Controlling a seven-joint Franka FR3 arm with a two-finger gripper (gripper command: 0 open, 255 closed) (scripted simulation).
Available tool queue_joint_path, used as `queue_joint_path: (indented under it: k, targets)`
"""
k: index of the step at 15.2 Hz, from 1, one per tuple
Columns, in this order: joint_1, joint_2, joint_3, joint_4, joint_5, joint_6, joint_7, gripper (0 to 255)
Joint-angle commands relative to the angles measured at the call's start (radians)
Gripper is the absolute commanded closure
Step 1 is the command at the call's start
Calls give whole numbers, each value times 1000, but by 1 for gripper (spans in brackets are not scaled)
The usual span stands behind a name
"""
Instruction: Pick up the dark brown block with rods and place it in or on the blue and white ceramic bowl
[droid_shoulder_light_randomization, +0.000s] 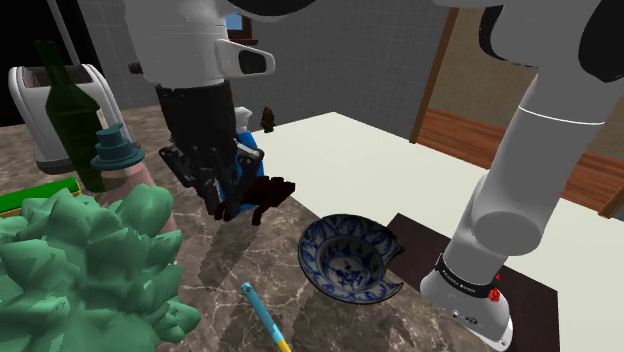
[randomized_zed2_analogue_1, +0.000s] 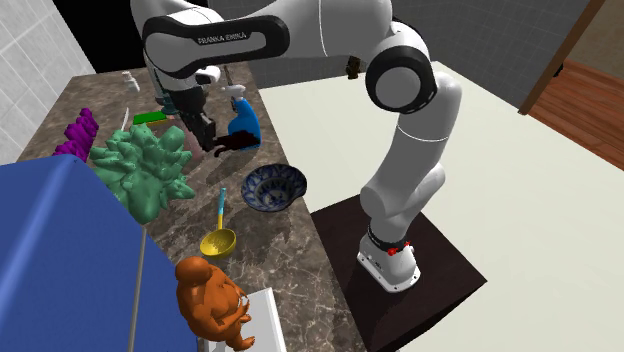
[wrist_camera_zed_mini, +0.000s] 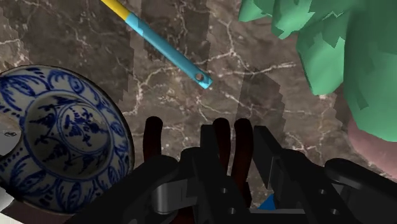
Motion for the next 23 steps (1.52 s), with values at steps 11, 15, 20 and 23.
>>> queue_joint_path:
  k: [11,15,20,23]
  targets:
    - [88,-548,-135,-375,325,-80,-138,255]
    - [120,-617,-151,-444,356,-78,-144,255]
    - [125,-623,-133,-511,370,-15,-154,255]
    - [128,-624,-121,-550,378,23,-159,255]
